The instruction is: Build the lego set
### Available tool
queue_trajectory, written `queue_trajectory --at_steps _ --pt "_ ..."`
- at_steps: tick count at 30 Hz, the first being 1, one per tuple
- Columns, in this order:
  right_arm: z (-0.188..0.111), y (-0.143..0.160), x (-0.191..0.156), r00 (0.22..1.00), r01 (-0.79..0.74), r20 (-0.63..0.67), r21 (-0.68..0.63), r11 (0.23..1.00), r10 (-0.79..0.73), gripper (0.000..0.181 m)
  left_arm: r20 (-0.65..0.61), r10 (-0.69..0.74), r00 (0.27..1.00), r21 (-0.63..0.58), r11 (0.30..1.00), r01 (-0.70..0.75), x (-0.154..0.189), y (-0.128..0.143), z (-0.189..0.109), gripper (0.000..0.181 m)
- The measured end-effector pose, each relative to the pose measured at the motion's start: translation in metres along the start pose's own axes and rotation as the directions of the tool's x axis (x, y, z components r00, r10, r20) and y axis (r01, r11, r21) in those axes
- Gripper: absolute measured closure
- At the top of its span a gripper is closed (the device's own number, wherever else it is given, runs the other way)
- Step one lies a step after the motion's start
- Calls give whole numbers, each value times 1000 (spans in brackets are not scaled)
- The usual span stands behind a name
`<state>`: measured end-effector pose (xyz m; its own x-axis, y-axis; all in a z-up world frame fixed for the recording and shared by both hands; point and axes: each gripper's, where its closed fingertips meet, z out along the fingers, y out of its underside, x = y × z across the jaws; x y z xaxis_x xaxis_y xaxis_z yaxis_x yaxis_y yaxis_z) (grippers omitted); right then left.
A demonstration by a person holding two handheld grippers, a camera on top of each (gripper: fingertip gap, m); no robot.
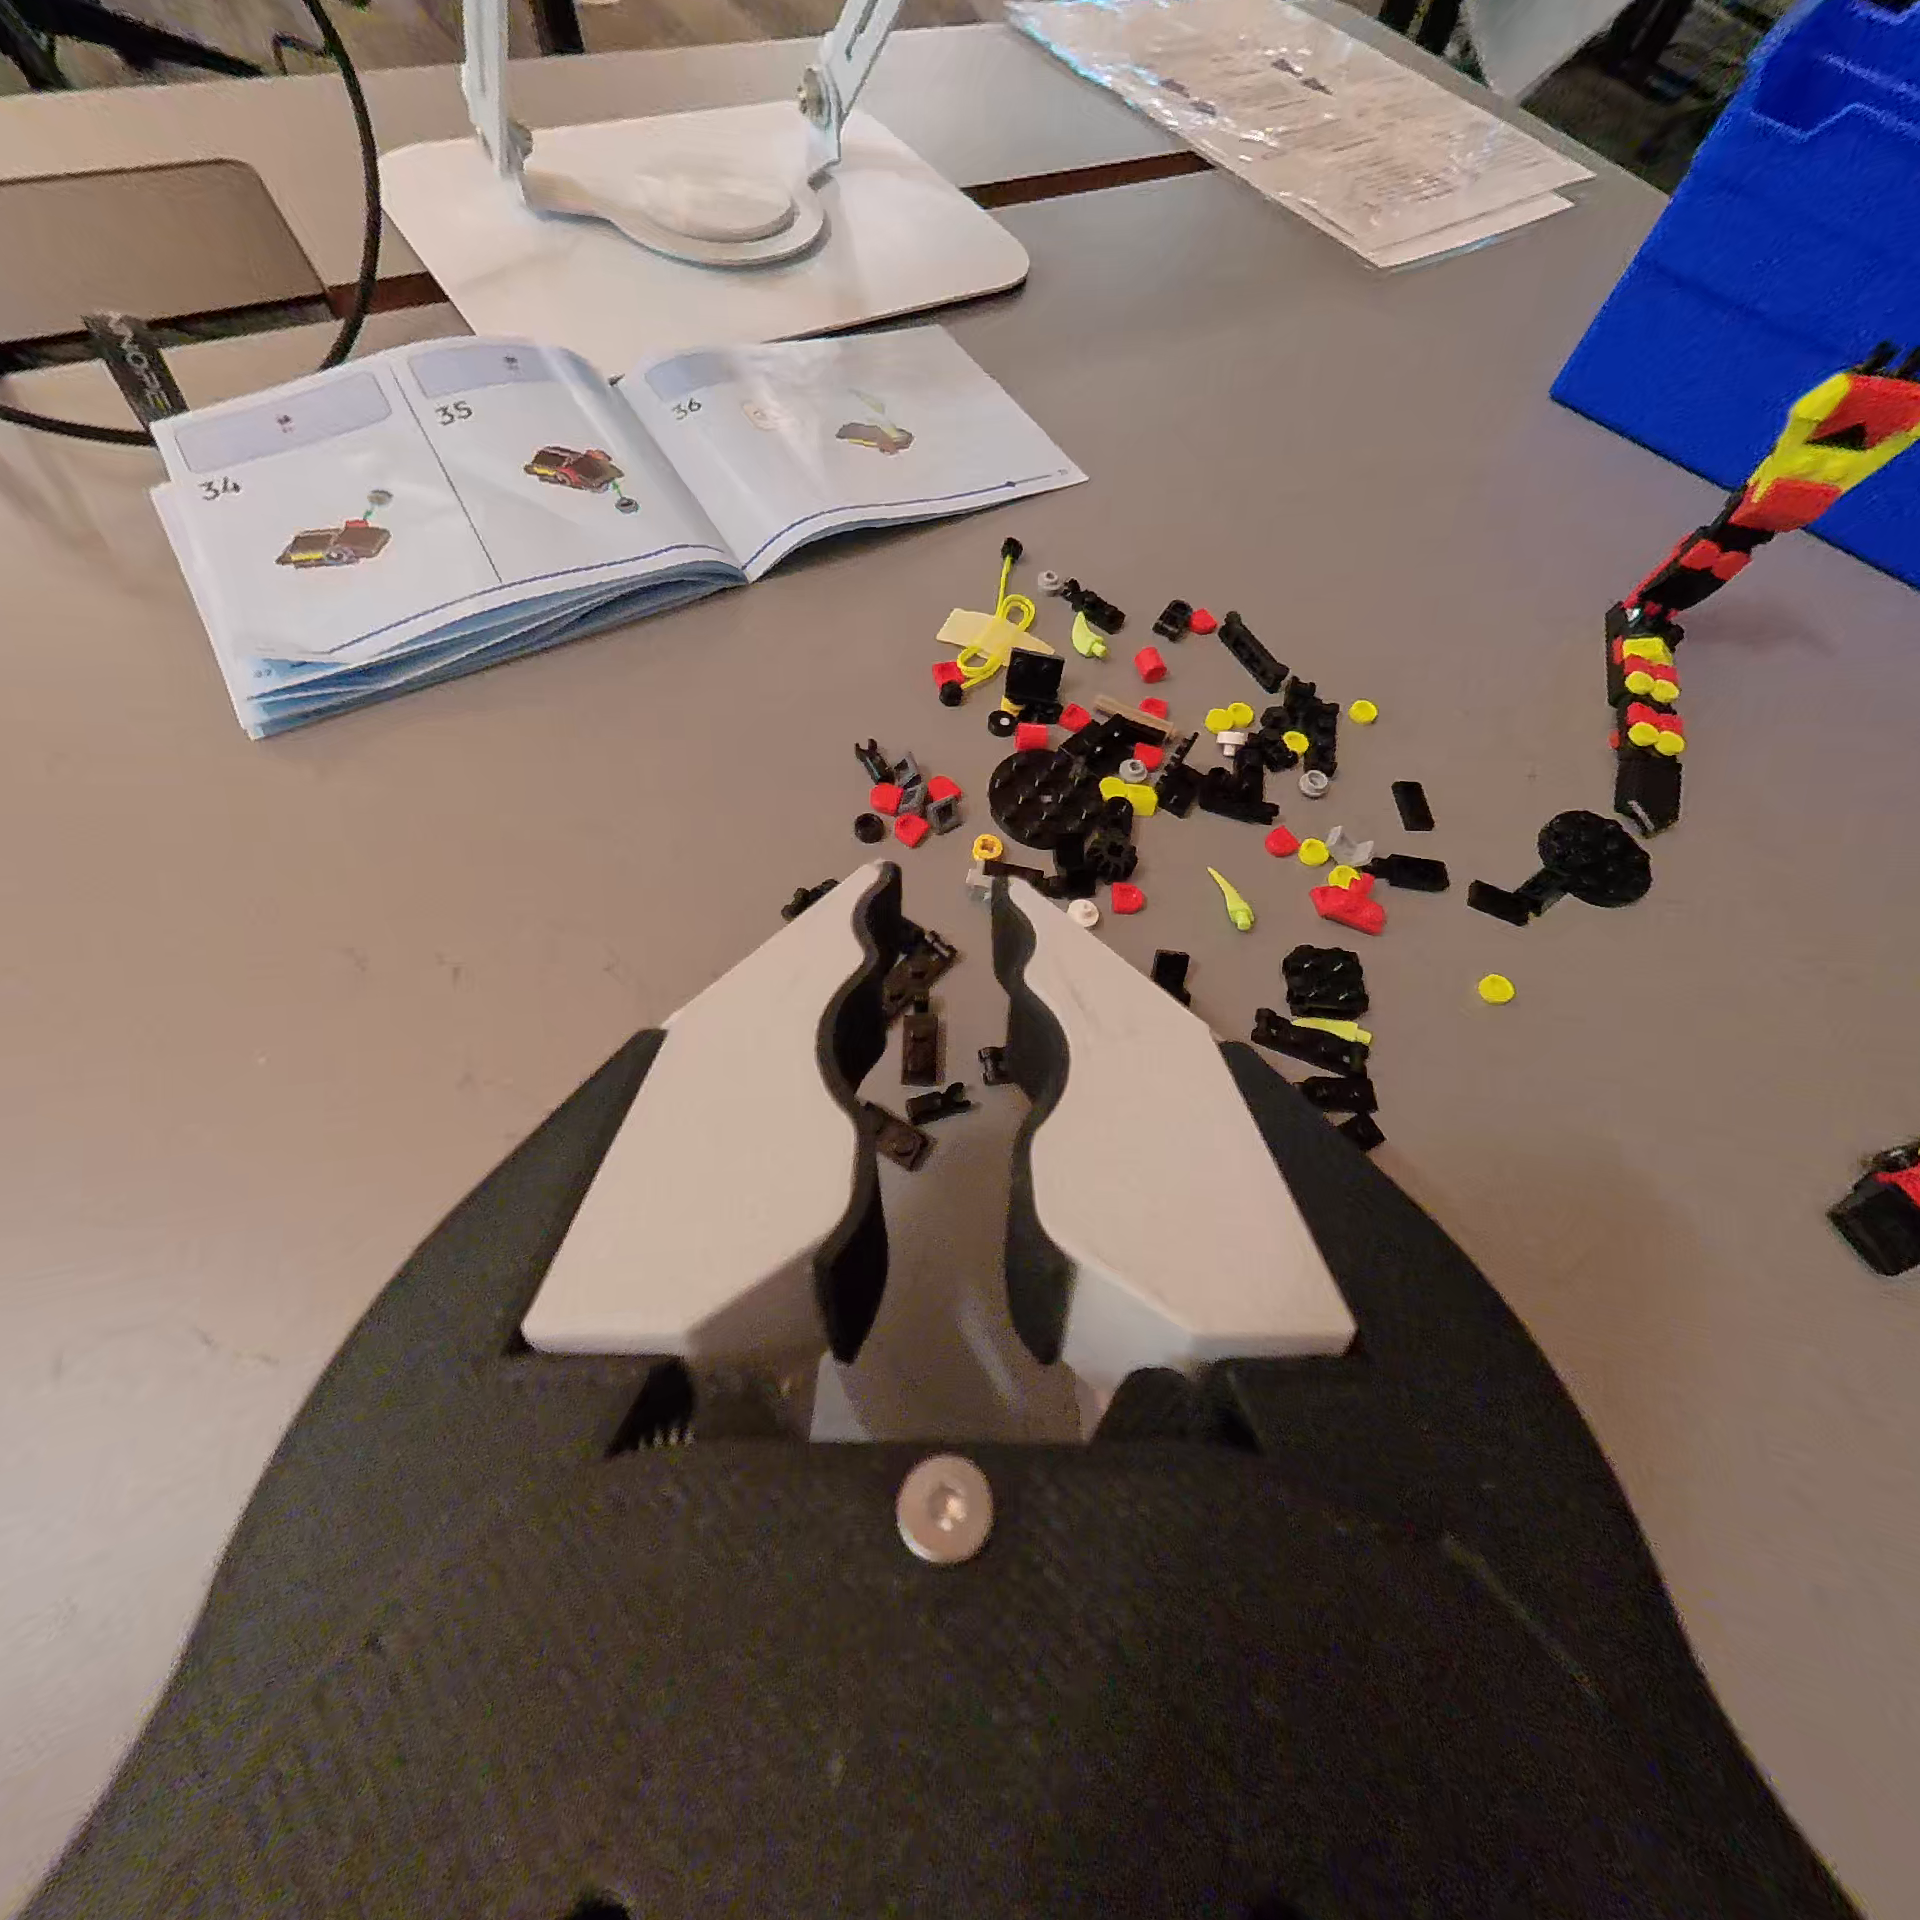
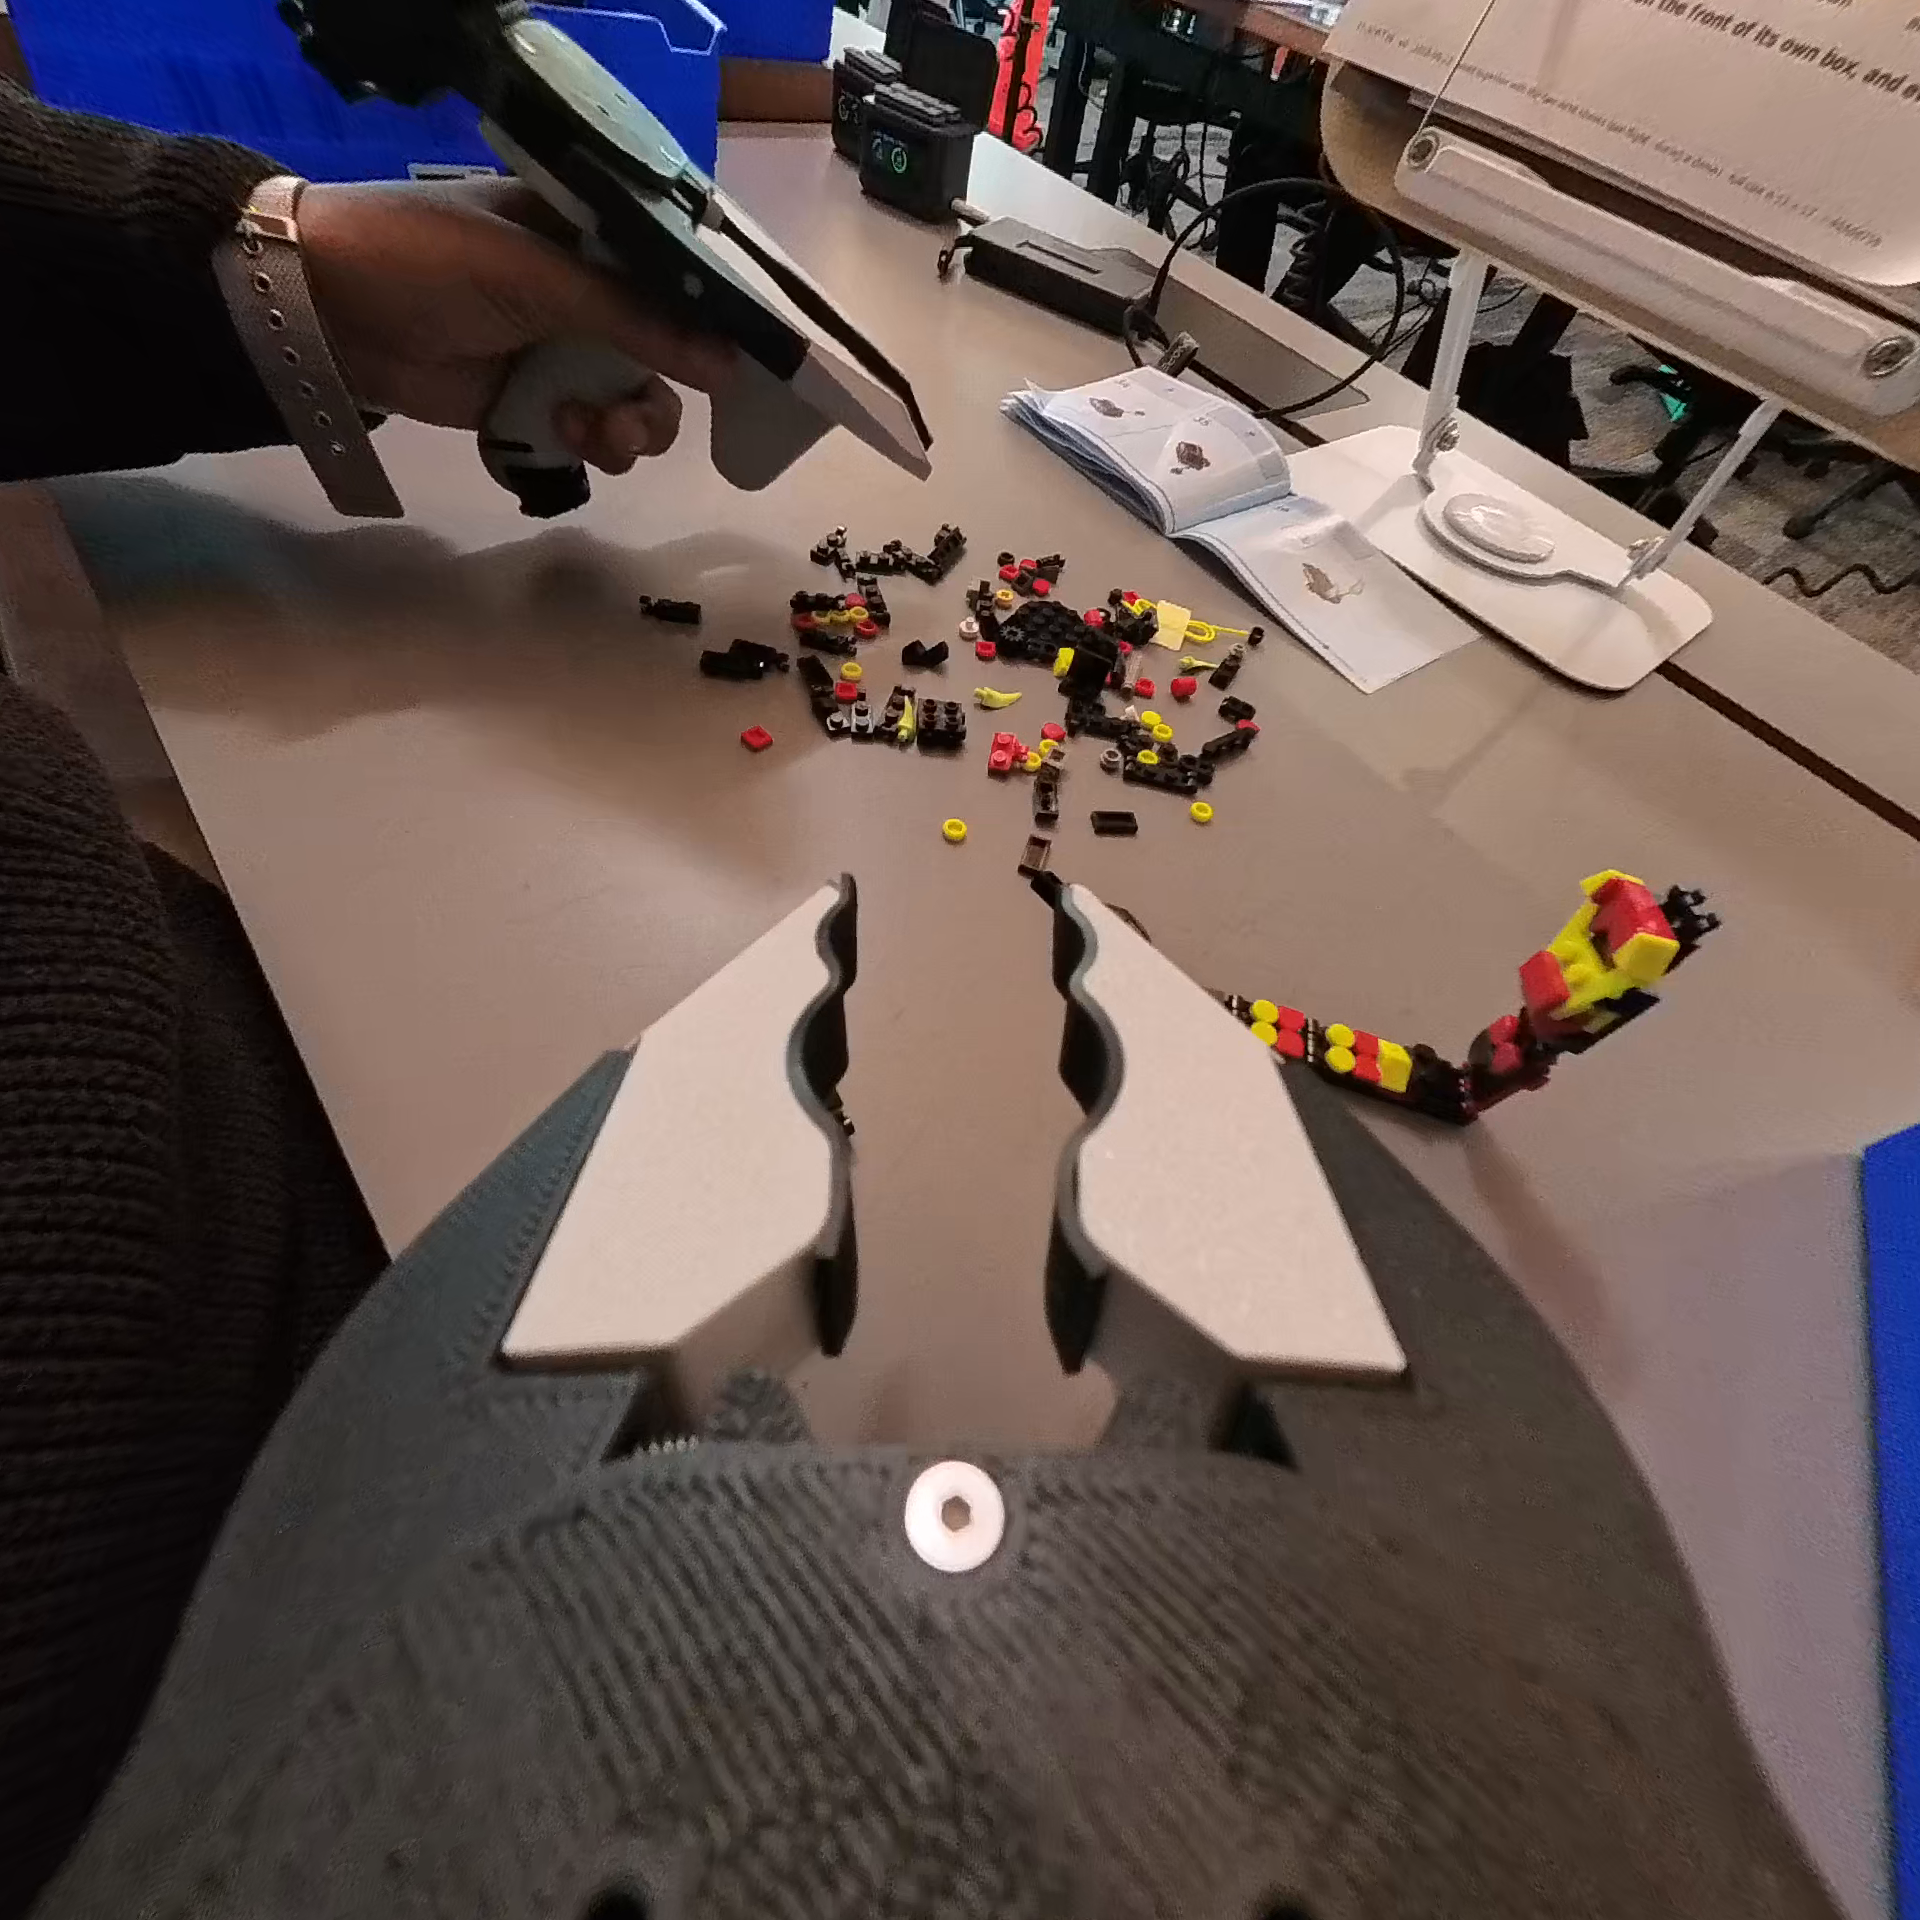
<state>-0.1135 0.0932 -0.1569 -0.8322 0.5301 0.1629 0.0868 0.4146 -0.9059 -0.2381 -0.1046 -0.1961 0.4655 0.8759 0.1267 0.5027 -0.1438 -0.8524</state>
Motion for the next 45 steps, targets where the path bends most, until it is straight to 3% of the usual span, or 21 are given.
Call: queue_trajectory --at_steps 7,12,45 --pt "1 1 0 1000 2 3 -7 1000 -2 146 22 -73 997 -25 997 74 -9 5 3 164" --pt "2 2 -1 1000 8 5 -14 1000 -8 146 -55 -95 994 -37 995 93 1 6 2 174" --pt "3 6 -3 1000 23 9 -33 999 -23 147 -183 -12 983 -84 996 -3 35 18 7 170"
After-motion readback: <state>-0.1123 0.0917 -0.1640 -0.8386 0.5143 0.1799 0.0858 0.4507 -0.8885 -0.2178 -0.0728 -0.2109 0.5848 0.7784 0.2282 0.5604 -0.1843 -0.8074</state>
